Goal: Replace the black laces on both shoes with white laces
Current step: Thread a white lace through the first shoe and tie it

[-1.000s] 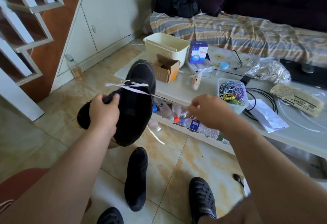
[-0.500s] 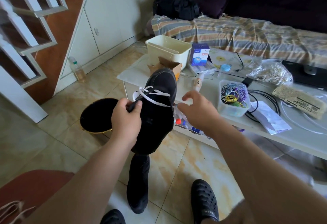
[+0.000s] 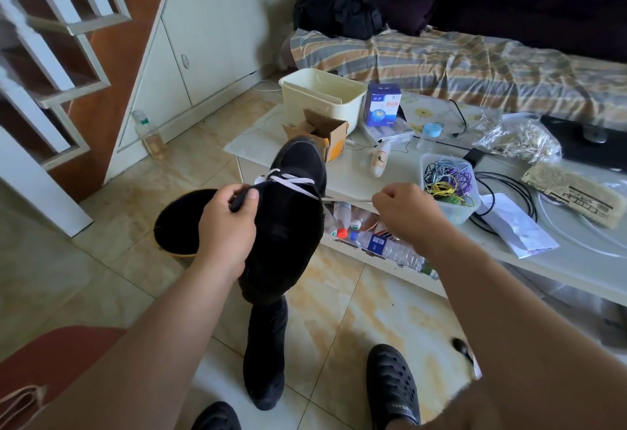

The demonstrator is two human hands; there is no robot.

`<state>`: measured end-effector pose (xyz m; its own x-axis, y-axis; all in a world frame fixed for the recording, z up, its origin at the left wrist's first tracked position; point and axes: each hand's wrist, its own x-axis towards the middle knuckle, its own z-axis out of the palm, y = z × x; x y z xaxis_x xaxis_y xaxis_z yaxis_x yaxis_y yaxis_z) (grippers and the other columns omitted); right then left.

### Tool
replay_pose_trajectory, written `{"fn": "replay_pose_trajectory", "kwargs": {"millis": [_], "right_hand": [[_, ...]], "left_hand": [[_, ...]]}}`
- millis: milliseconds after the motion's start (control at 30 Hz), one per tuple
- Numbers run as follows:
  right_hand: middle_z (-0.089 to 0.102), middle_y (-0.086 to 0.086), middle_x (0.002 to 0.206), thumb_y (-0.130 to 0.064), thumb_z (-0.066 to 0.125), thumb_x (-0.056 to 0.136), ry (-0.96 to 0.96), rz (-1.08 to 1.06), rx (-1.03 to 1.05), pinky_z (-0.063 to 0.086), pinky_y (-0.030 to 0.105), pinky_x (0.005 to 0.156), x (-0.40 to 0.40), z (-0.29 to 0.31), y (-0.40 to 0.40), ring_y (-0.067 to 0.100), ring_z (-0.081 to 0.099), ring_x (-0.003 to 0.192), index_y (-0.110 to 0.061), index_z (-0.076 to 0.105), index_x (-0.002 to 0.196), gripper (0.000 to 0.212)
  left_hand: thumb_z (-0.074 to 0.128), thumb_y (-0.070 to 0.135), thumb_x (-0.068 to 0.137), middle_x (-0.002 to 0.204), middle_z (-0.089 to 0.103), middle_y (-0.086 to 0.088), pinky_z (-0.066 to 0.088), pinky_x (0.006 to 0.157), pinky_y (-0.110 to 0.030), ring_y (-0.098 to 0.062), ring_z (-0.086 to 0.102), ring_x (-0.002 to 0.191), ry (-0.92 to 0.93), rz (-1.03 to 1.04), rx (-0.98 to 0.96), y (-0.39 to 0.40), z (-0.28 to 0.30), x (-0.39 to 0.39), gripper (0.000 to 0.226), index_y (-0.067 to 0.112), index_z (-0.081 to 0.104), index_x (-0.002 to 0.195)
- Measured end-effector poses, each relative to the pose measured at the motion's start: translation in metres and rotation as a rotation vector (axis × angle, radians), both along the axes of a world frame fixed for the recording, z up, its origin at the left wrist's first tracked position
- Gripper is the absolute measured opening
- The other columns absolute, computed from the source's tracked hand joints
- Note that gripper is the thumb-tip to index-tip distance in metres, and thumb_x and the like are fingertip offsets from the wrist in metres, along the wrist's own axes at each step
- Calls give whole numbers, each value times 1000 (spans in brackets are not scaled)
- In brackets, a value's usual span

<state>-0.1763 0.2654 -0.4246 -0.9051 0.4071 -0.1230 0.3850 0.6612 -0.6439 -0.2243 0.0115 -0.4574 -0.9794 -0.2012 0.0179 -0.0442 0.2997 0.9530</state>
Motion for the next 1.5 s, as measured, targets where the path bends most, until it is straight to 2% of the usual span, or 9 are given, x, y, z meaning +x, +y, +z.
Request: {"fn": "replay_pose_trajectory", "kwargs": {"millis": [233,400,533,633,800,967,1200,1367,1500], "right_hand": [[62,1,98,-45,49,96,123,-33,-136,56,46,87,4,16,-7,25,64,92,-32,51,132,38],[60,-14,79,-18,44,107,416,207,-88,39,20,66,11,34,-26,1,53,71,-28,67,107,25],[67,-7,125,-19,45,110,421,485,18,30,-4,90,13,37,-49,-3,52,111,-23,65,136,33],[69,-18,102,-13,45,108,379,559,33,34,0,85,15,36,-55,-5,57,96,-21,58,143,37],[75,-19,85,-20,57,102,225,509,-18,43,13,73,11,36,-47,-3,61,87,-26,52,106,8],[71,-18,83,-23,84,84,405,320,-38,49,9,74,11,31,-53,-5,65,84,-28,75,83,11],[69,-23,84,-25,84,85,378,229,-30,44,2,72,9,33,-53,-5,65,87,-27,80,91,7],[71,-18,89,-20,78,90,318,209,-41,49,14,80,10,32,-49,2,66,89,-26,79,95,8],[66,-12,77,-34,88,78,312,194,-3,47,20,63,12,31,-50,1,60,75,-24,71,84,21]], "left_hand": [[55,47,105,97,72,13,49,77,-27,-4,66,93,-10,-149,-159,3,4,8,29,25,73,112],[59,42,104,92,78,8,59,84,-36,-8,72,88,-39,-269,-92,6,14,14,24,28,78,105],[59,36,104,90,79,10,58,75,-29,-4,74,84,-55,-301,-10,12,26,21,22,32,80,100],[63,28,102,91,81,2,61,77,-31,-13,78,86,-107,-293,184,18,34,25,20,32,82,96],[73,24,98,91,81,0,62,78,-30,-16,78,86,-160,-235,353,23,34,23,10,23,80,105],[72,26,98,81,79,5,55,64,-22,-8,75,75,-100,-248,322,30,32,22,10,25,78,90],[73,28,97,85,79,5,61,76,-31,-11,76,81,-60,-237,267,30,31,23,13,32,79,86],[70,35,95,97,78,6,62,83,-34,-12,75,93,-51,-225,123,28,23,21,11,30,75,104],[69,35,97,89,78,9,63,82,-39,-8,75,84,-28,-251,74,36,19,26,7,32,74,101]]}}
